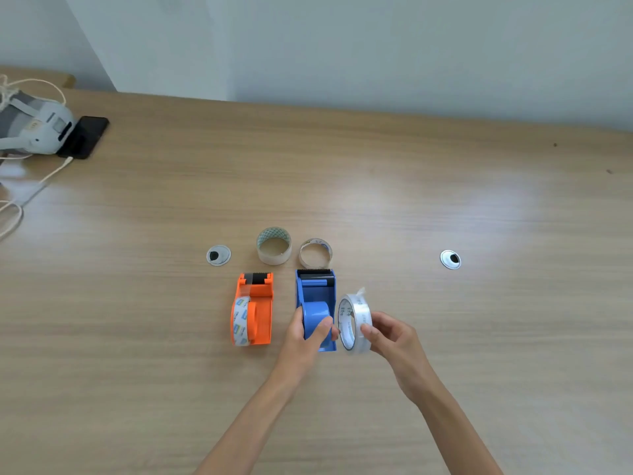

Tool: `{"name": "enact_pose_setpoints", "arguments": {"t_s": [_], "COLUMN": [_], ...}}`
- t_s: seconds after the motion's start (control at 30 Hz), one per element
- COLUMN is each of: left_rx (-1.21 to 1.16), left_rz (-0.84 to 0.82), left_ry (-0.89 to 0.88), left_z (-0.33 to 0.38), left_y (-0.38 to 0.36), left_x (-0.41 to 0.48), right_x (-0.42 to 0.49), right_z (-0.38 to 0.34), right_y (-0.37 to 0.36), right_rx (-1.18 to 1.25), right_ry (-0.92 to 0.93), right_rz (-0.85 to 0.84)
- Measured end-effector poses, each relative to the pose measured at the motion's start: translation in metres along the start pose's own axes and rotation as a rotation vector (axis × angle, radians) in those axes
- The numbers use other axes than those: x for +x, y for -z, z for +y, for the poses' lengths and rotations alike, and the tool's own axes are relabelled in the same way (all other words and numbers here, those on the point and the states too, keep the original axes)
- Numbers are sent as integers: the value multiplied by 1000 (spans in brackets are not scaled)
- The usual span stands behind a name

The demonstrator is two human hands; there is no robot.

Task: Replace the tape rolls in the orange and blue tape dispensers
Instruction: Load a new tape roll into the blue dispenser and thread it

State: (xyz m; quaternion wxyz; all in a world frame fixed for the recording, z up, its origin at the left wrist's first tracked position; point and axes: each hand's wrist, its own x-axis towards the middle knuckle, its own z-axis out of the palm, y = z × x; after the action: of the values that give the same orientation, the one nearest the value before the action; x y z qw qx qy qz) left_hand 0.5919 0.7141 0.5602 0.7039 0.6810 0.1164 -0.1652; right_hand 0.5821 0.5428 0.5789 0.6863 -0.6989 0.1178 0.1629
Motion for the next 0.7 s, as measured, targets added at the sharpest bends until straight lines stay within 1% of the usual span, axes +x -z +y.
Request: {"name": "enact_pose_setpoints", "arguments": {"t_s": [0.17, 0.27, 0.4, 0.57, 0.7], "left_rx": [-42, -74, -57, -51, -79], "left_rz": [4, 13, 49, 72, 62], "left_ry": [7, -12, -60, -65, -96], "left_z": [15, 21, 25, 30, 35], "left_y": [-4, -7, -8, -8, -7], "left_x": [-19, -30, -40, -44, -46], "right_x": [-15, -17, -20, -28, -32], "right_z": [-11, -14, -18, -22, -26], "right_y": [-18, -28, -38, -52, -63], "right_rx": [54, 66, 110, 181, 155], "right_ry": [30, 46, 45, 46, 70], "right_rz": [-51, -30, -15, -9, -14]}}
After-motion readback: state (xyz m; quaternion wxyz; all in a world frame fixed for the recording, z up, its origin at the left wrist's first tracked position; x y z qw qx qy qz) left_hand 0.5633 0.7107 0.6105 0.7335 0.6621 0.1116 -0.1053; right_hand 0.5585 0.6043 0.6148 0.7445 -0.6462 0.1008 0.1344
